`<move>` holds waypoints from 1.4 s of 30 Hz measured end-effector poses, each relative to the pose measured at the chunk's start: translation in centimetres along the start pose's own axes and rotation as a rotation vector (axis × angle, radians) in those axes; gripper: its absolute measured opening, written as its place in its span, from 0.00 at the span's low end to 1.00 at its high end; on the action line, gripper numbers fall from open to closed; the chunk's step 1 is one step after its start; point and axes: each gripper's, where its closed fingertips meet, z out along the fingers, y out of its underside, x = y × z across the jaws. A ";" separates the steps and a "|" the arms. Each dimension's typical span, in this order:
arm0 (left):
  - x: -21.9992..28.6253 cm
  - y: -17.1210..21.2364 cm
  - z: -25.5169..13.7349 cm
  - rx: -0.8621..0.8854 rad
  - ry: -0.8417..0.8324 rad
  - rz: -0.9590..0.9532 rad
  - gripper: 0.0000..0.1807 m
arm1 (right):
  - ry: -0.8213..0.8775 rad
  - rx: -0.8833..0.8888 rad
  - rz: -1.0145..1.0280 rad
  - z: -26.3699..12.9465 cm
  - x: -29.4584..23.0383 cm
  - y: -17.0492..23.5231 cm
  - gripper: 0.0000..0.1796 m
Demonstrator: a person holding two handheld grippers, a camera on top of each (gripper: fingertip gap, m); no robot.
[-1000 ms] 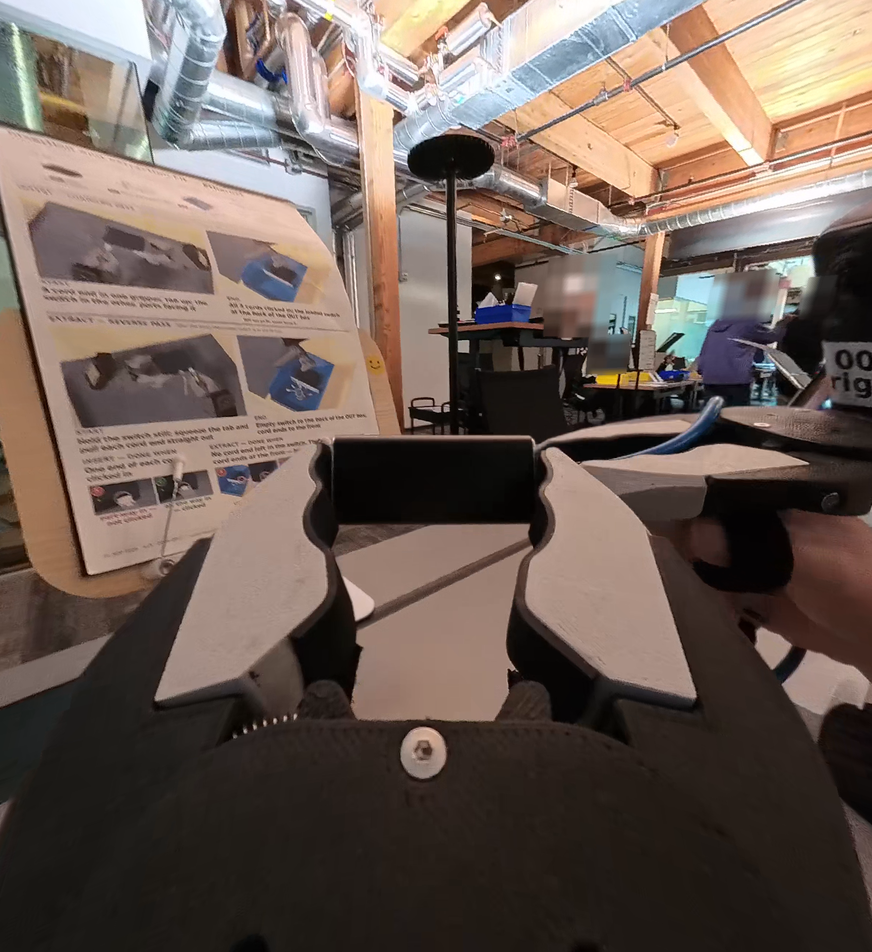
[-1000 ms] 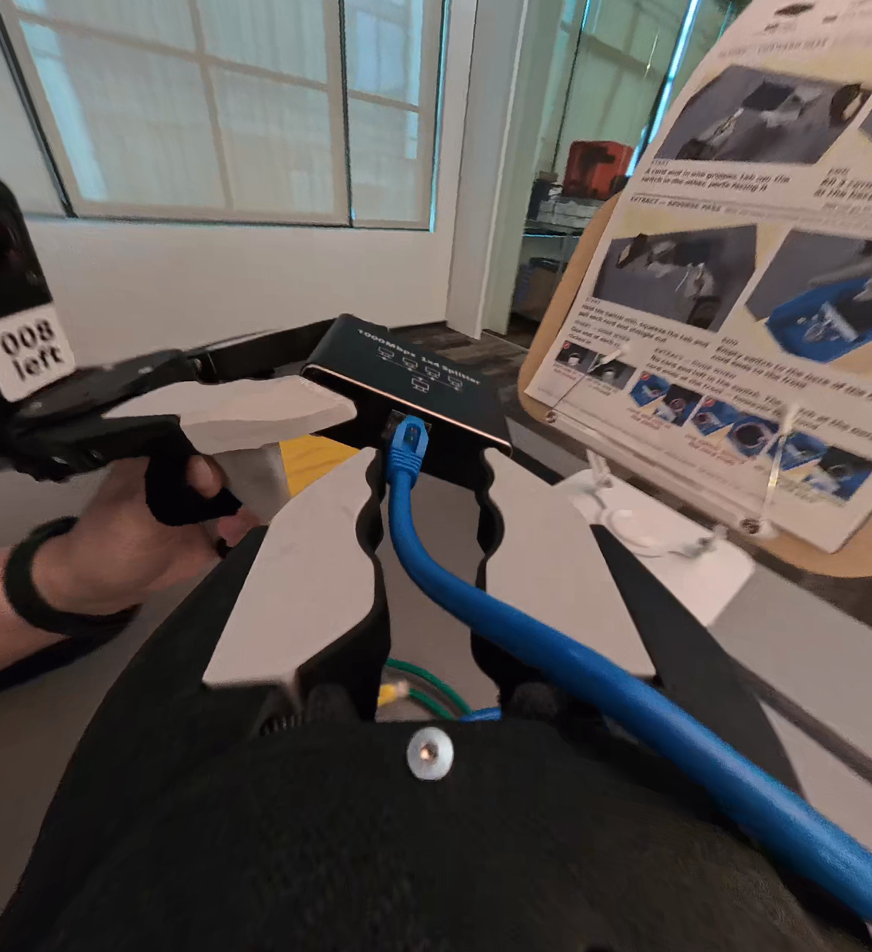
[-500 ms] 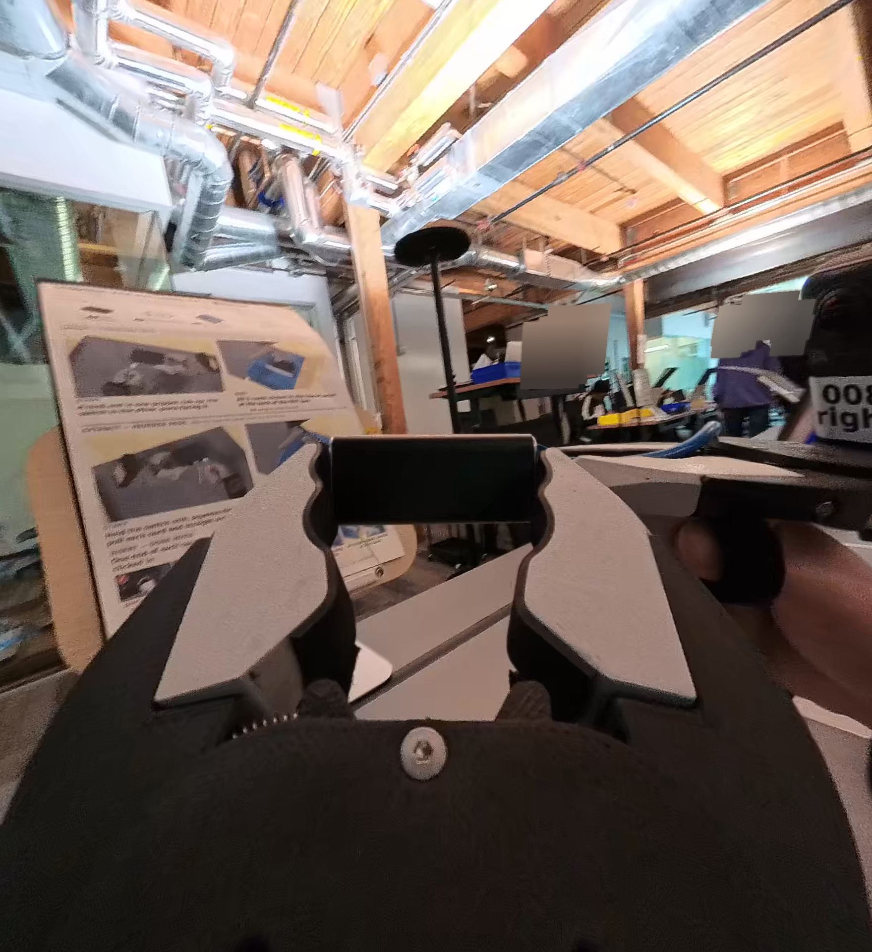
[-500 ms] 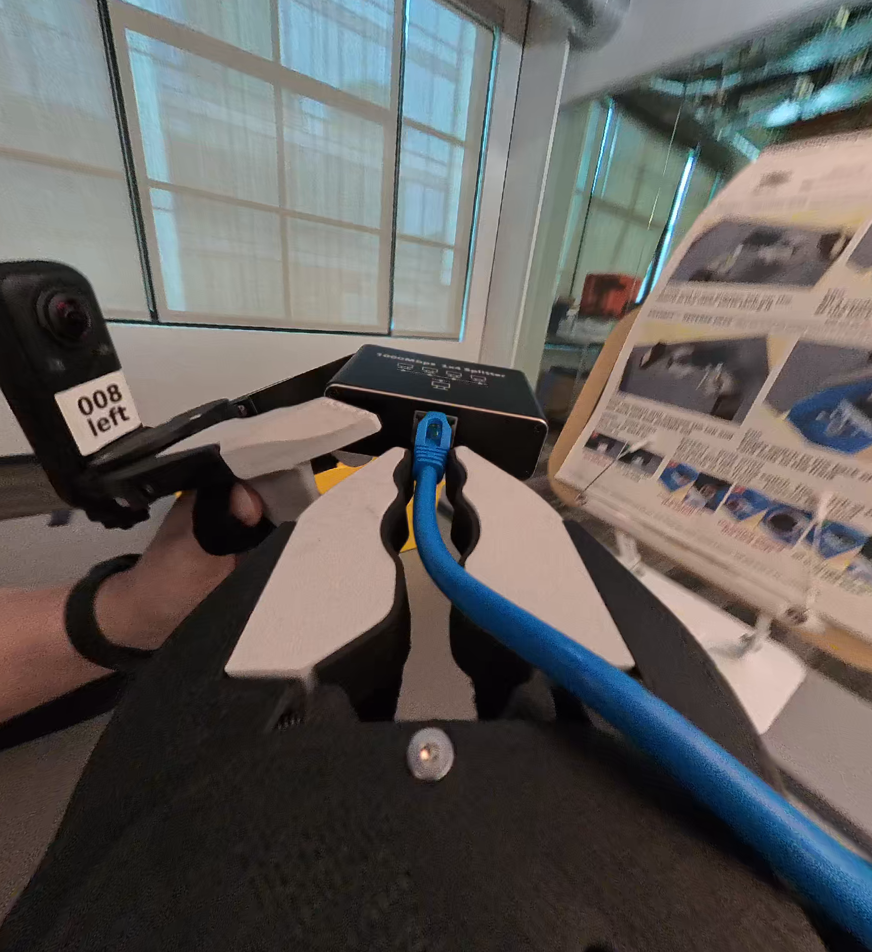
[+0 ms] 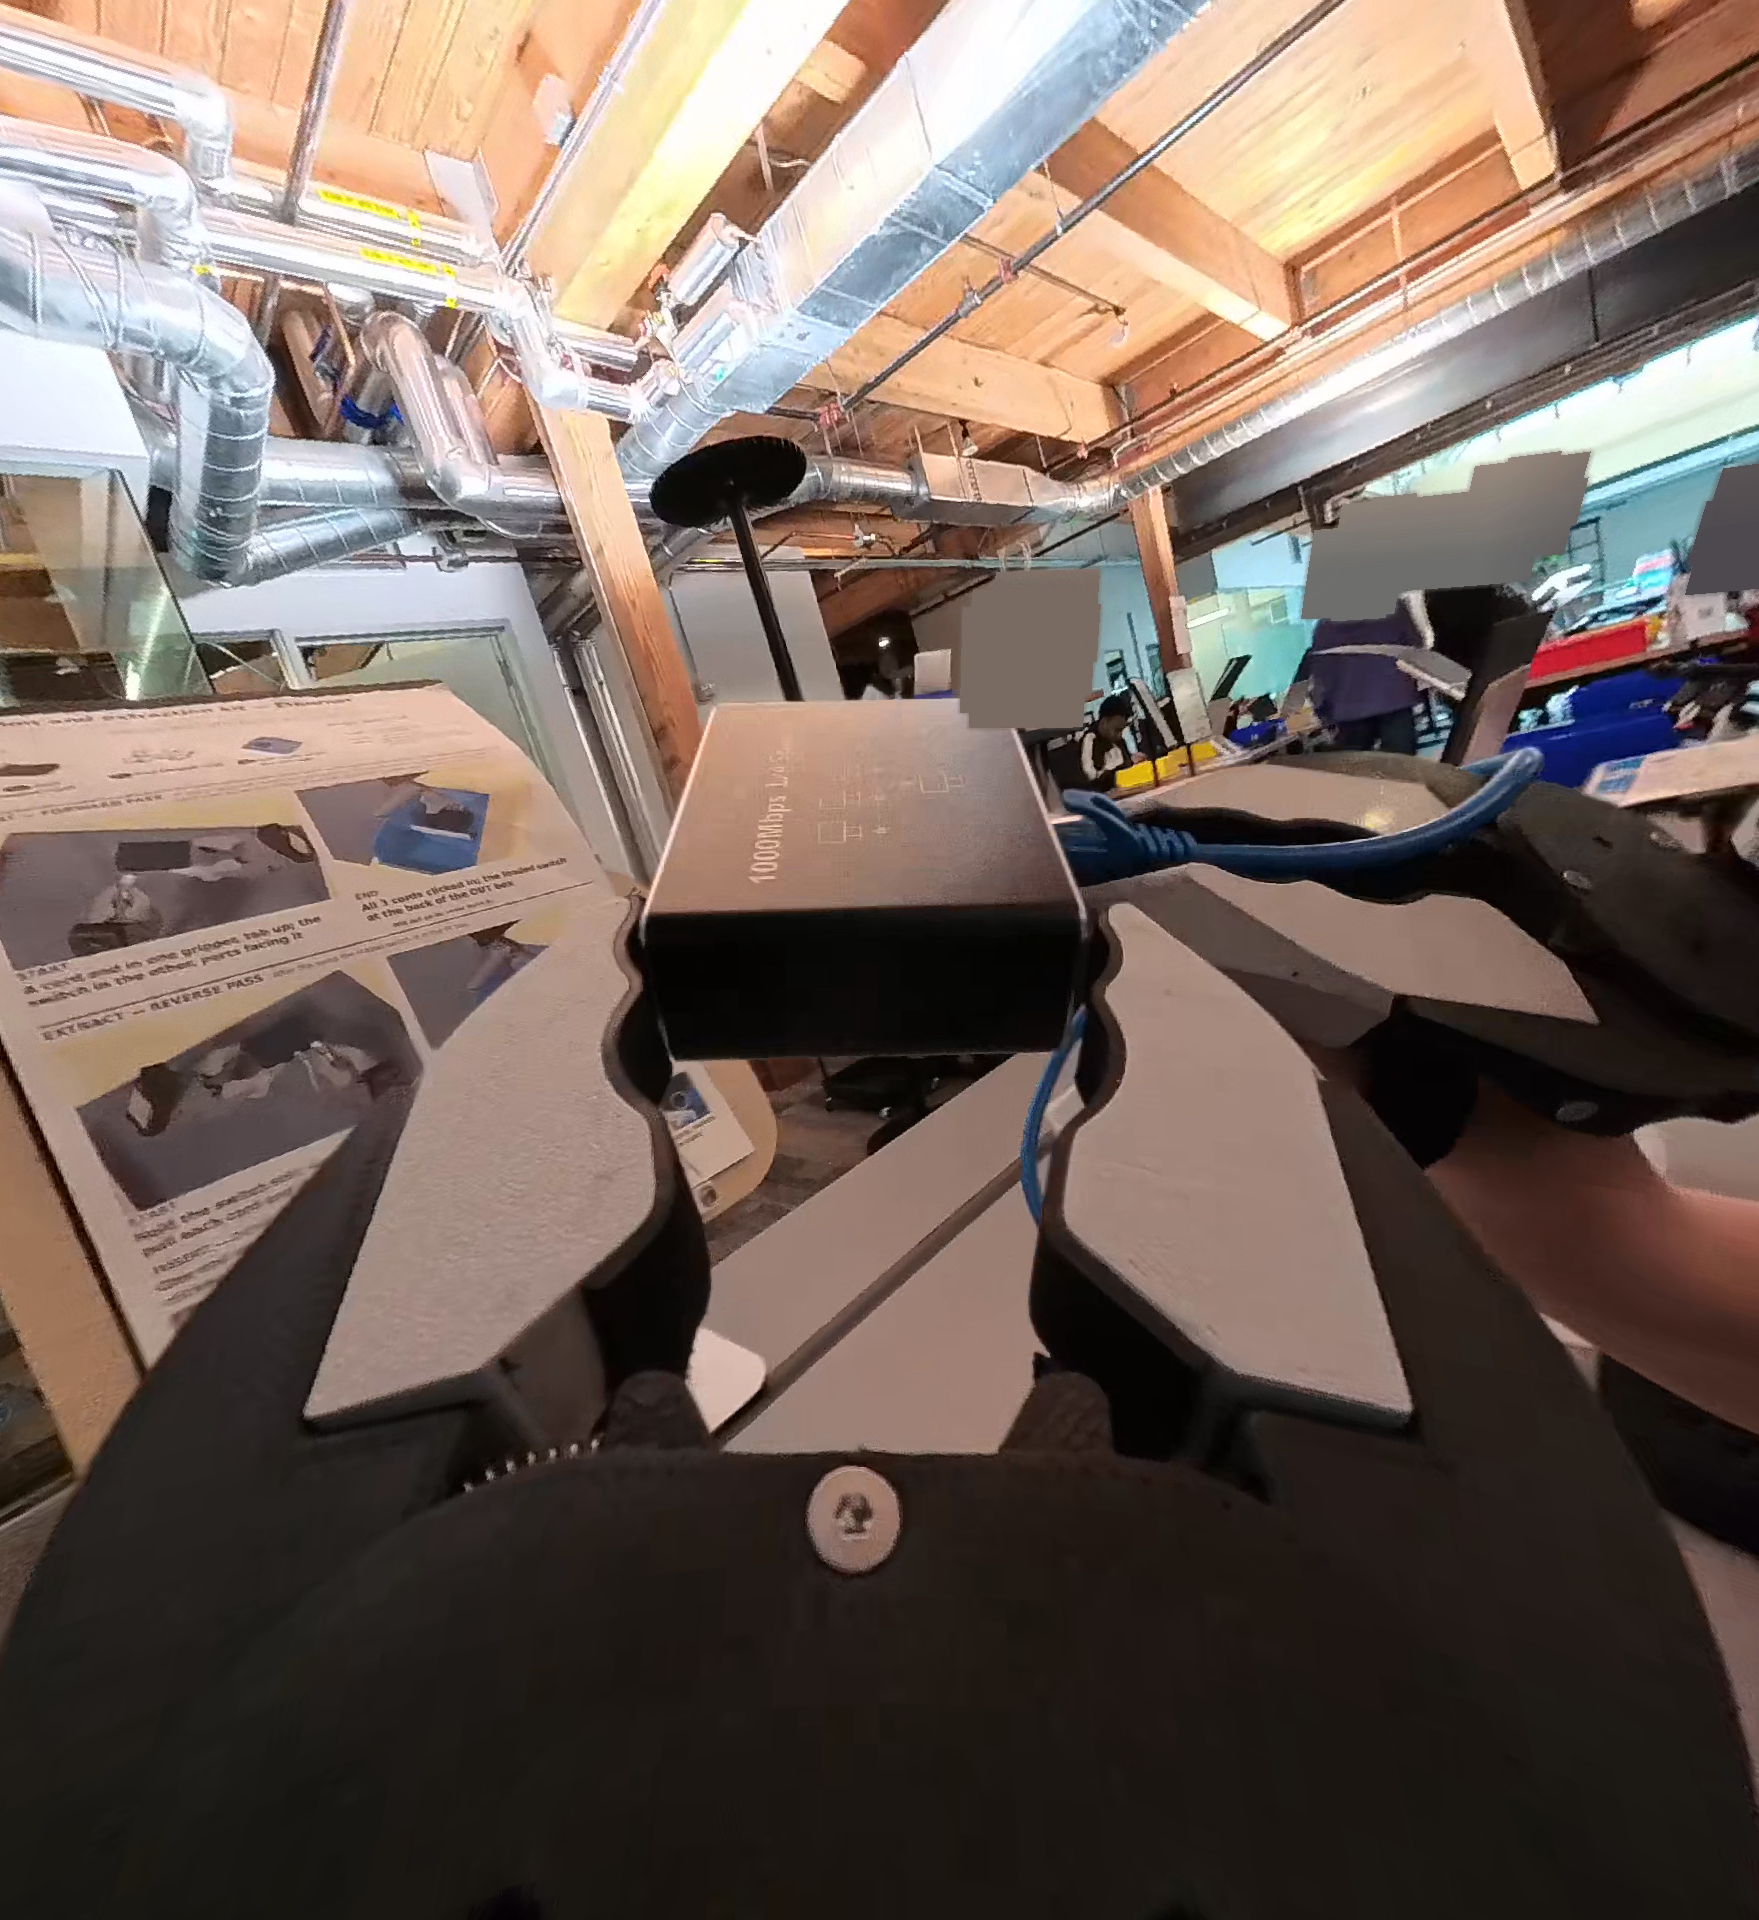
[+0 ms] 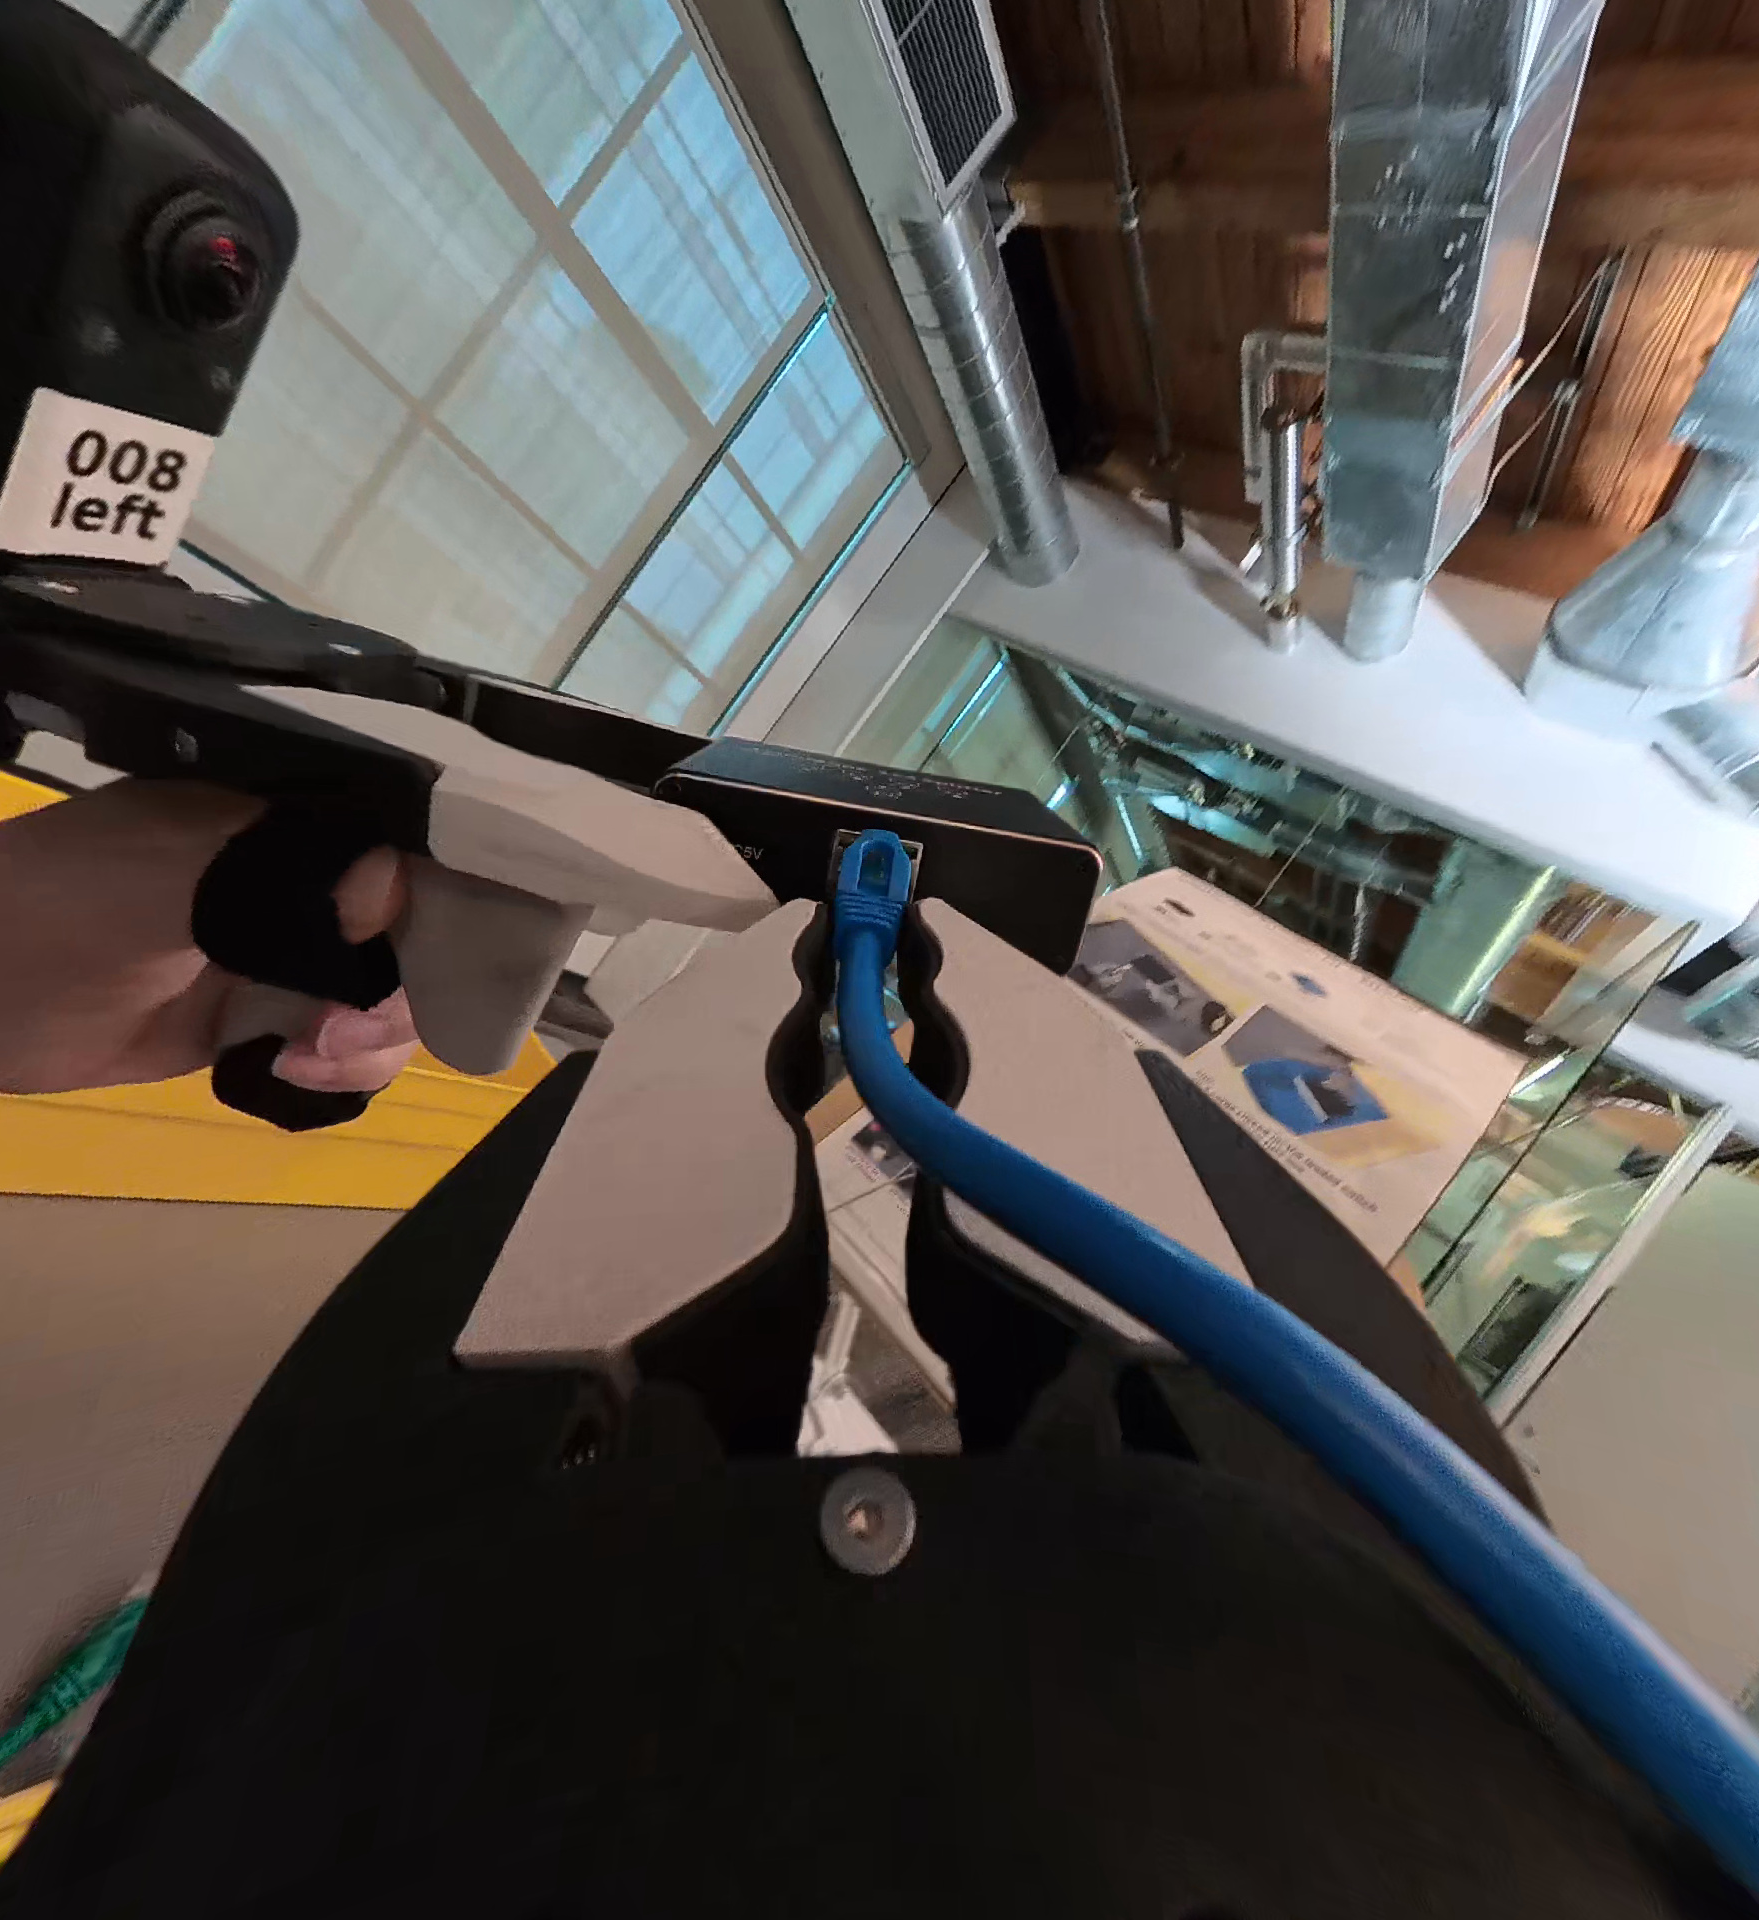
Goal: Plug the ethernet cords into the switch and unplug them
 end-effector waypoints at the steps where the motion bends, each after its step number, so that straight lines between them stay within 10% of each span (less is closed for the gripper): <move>1: 0.0 -0.1 0.0 0.002 0.003 -0.011 0.41 | 0.002 0.007 -0.021 -0.1 0.0 -0.2 0.07; 20: 0.7 -1.6 -0.8 0.016 -0.023 0.243 0.41 | -0.006 0.082 0.010 -0.5 -0.5 -1.0 0.07; 42: -0.3 1.6 0.5 -0.097 0.030 -0.004 0.41 | -0.001 -0.005 -0.002 0.1 0.1 1.3 0.07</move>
